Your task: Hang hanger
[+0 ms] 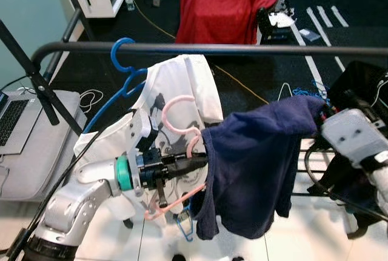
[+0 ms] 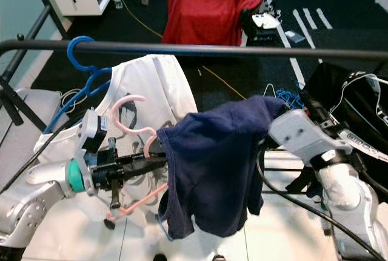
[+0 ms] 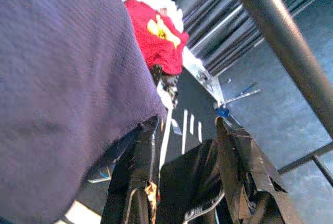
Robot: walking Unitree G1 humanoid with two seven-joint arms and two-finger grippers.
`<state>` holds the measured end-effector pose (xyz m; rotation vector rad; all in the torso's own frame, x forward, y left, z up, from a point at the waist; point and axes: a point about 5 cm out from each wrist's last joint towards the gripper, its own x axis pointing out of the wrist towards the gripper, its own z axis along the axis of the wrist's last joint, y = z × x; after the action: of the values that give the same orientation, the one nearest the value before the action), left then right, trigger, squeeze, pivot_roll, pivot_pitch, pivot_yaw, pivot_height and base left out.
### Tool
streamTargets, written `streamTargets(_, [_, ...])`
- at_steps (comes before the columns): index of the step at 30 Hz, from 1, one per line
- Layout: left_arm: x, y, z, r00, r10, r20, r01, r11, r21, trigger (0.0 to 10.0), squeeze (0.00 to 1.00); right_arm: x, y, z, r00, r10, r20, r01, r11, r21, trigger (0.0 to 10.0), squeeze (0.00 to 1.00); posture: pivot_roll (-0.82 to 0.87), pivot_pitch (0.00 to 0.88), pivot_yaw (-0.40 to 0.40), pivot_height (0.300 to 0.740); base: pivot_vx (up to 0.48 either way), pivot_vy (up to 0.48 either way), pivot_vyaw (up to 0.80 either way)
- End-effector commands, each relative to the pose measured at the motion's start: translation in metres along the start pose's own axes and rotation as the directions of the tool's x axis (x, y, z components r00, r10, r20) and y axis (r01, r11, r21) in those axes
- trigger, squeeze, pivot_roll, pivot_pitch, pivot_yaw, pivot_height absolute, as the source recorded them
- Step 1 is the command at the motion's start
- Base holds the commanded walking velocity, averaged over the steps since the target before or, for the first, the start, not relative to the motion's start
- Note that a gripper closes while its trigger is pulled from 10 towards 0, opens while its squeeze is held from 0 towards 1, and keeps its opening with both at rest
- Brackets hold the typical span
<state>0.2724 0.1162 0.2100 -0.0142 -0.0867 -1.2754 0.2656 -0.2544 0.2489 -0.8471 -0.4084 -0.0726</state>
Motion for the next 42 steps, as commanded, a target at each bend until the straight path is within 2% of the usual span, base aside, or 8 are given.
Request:
streamTargets(1, [-0.001,-0.004,0.002,0.999,-0.024,0.02,0.024,1.0,-0.002,10.0,0.0,-0.003,0.007,-0.002,1.0,0.017,0.008,-0.017,1.0,0.013,8.0,0.0,-0.28,0.195,0.153,0.74,0.0,0.0,0.0])
streamTargets(3, [-0.001,-0.004,0.002,0.999,-0.024,0.02,0.024,1.0,-0.002,10.0,0.0,-0.003,0.007,-0.002,1.0,0.017,0.008,-0.017,1.0,0.013,8.0,0.0,-0.28,0.195,0.153,0.74,0.0,0.0,0.0])
streamTargets(4, [-0.002,-0.004,0.002,1.0,-0.022,0.021,0.022,1.0,-0.002,10.0,0.0,-0.004,0.01,-0.002,1.0,0.024,0.016,-0.025,1.0,0.006,0.0,0.0,-0.28,0.196,0.155,0.74,0.0,0.0,0.0])
streamTargets(35, [-0.002,-0.001,-0.021,0.997,0.01,-0.073,-0.009,1.0,0.017,10.0,0.0,0.014,-0.034,0.025,0.979,-0.172,0.114,0.128,0.94,0.317,0.0,0.0,-0.29,0.193,0.152,0.74,0.0,0.0,0.0])
streamTargets(36, [-0.002,0.001,-0.02,0.998,0.021,-0.064,-0.02,1.0,0.014,10.0,0.0,0.012,-0.023,0.028,0.987,-0.08,0.141,0.036,0.956,0.291,10.0,0.0,-0.29,0.194,0.15,0.74,0.0,0.0,0.0])
streamTargets(38, [-0.002,0.003,-0.019,0.998,0.029,-0.058,-0.028,0.999,0.018,10.0,0.0,0.007,-0.009,0.033,0.985,0.017,0.17,-0.059,0.967,0.248,10.0,0.0,-0.29,0.195,0.151,0.74,0.0,0.0,0.0])
streamTargets(40, [-0.001,0.006,-0.015,0.998,0.036,-0.048,-0.035,0.999,0.03,10.0,0.0,-0.016,0.023,0.038,0.955,0.235,0.179,-0.263,0.953,0.151,10.0,1.0,-0.29,0.198,0.153,0.74,0.0,0.0,0.0])
streamTargets(42, [-0.001,0.006,-0.015,0.998,0.035,-0.047,-0.033,0.999,0.033,10.0,0.0,-0.019,0.025,0.038,0.951,0.256,0.172,-0.282,0.948,0.148,10.0,1.0,-0.29,0.198,0.153,0.74,0.0,0.0,0.0])
